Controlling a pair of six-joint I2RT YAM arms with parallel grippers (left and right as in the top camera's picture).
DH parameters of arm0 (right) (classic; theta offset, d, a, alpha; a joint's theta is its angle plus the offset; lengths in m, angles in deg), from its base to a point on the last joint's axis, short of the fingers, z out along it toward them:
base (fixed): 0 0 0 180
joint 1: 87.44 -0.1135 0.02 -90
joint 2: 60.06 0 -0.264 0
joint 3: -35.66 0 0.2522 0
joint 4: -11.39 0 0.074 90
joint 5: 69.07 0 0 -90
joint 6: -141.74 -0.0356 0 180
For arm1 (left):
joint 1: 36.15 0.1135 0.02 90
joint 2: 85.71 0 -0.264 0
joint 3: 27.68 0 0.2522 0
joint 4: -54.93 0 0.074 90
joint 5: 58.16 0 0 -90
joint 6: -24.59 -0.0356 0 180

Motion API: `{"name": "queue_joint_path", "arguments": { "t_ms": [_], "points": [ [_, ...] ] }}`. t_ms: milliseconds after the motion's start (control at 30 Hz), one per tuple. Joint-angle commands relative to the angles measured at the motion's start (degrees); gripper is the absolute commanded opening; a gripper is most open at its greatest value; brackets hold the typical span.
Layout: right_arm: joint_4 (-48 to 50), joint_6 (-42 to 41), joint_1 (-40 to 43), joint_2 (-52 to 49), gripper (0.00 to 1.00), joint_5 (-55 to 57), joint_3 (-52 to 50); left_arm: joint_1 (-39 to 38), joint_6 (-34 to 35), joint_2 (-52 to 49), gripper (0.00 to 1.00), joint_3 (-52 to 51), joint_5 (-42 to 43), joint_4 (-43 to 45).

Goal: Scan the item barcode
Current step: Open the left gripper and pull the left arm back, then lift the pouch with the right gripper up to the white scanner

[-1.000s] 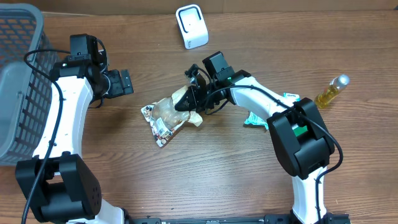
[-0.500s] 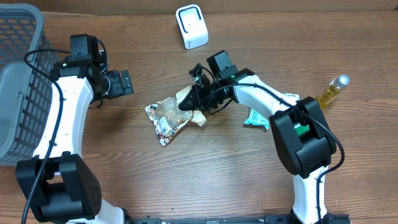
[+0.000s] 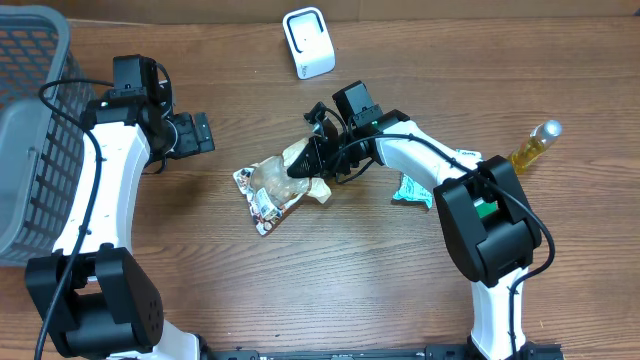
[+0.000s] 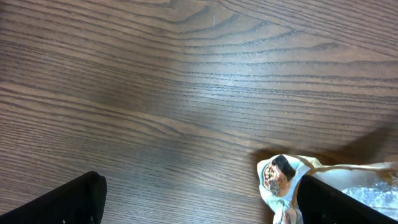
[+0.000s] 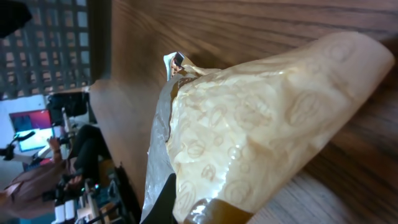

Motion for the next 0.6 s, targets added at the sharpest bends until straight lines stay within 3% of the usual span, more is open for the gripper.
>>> {"name": "queue_joint_path", "arguments": {
  "t_ms": [0, 100, 300, 400, 567],
  "points": [
    [-0.11, 2.03, 1.66, 4.52, 0.04, -7.06, 1.05, -0.17, -0.68, 0.37, 1.0, 0.37, -0.55, 0.11],
    [-0.15, 2.54, 3.43, 6.25, 0.04, -12.11, 1.27, -0.17, -0.7, 0.37, 0.99, 0.37, -0.55, 0.11],
    [-0.72, 2.71, 6.84, 12.2, 0.04, -9.68, 5.14, -0.17, -0.7, 0.37, 0.99, 0.37, -0.55, 0.11],
    [-5.07, 2.78, 7.98, 13.53, 0.04, -6.54, 10.95, -0.17, -0.68, 0.37, 0.99, 0.37, -0.55, 0.11],
    [-21.09, 11.5, 8.33, 13.55, 0.03, 9.92, 30.36, -0.17, -0.68, 0.37, 1.0, 0.37, -0.55, 0.11]
  ]
}}
